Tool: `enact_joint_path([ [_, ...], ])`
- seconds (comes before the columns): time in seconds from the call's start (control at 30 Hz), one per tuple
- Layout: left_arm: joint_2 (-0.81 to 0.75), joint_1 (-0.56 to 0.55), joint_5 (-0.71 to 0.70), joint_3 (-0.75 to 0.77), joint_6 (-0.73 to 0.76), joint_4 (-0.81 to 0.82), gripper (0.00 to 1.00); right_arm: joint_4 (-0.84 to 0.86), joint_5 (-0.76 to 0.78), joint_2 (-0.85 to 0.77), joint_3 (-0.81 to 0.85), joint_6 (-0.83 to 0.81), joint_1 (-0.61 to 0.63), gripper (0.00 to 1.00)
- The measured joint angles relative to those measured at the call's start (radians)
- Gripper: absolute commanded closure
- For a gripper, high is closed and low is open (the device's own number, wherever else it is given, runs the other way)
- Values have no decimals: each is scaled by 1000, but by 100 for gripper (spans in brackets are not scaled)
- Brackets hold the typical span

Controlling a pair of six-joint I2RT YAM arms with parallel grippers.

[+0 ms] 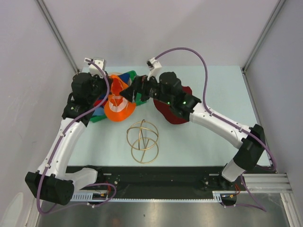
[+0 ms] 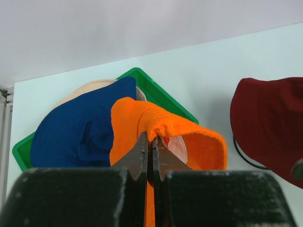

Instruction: Stack the hats

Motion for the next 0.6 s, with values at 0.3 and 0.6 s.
enact_joint_path([
  [0.3, -55, -3, 70, 0, -5, 2, 100, -103, 176, 64, 120, -192, 90, 3],
  [0.6, -63, -3, 132, -1, -5, 2, 100, -185, 341, 146, 153, -358, 84, 5],
])
